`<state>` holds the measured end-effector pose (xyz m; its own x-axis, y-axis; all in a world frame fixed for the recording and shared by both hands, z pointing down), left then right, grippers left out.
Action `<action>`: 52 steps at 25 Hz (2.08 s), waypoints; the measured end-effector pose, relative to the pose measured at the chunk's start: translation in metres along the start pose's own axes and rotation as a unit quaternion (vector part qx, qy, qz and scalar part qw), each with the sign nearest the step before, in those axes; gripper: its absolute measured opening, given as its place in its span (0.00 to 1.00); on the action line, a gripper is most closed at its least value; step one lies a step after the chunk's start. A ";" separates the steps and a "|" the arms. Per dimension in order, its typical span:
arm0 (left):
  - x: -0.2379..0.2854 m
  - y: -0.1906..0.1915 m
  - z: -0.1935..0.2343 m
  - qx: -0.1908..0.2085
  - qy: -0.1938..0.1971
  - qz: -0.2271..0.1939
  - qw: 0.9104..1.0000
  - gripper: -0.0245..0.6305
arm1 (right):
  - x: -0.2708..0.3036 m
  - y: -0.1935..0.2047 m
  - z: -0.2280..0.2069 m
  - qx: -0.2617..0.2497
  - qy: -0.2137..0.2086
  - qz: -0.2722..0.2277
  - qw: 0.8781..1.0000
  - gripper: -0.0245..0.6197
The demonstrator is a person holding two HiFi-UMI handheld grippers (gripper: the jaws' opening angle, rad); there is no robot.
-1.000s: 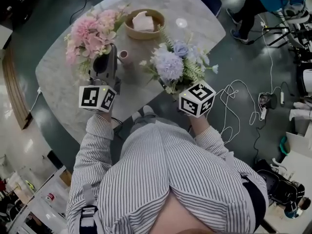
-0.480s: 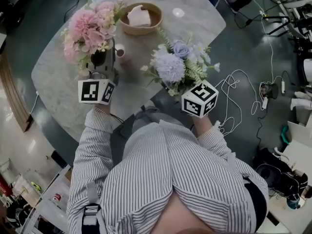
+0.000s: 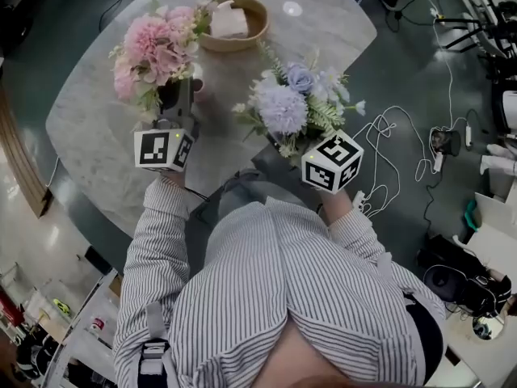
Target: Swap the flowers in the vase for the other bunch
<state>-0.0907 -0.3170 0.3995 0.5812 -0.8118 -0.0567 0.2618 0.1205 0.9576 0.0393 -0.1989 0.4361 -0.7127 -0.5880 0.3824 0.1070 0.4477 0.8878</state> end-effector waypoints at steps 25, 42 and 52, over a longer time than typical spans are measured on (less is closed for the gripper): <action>-0.009 0.066 0.008 -0.022 -0.018 0.078 0.997 0.10 | 0.003 0.018 -0.005 0.014 0.008 0.018 1.000 0.10; -0.010 0.081 0.007 -0.040 -0.024 0.106 0.993 0.28 | 0.003 0.024 -0.006 0.022 0.004 0.029 0.999 0.10; -0.020 0.079 0.010 -0.047 -0.043 0.106 0.992 0.35 | 0.003 0.020 -0.005 0.012 0.009 0.023 1.000 0.10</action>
<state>-0.0890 -0.2968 0.4785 0.5645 -0.8076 0.1708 0.2142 0.3432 0.9145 0.0426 -0.1954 0.4567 -0.6954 -0.5781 0.4268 0.1226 0.4897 0.8632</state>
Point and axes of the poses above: the fingertips, and each gripper's own axes: x forward along the fingers, z to its left, y out of its underside, the point moved 1 cm from there along -x, backward along the fingers, and after that the axes turned 10 degrees about -x, right-handed, at the moved point
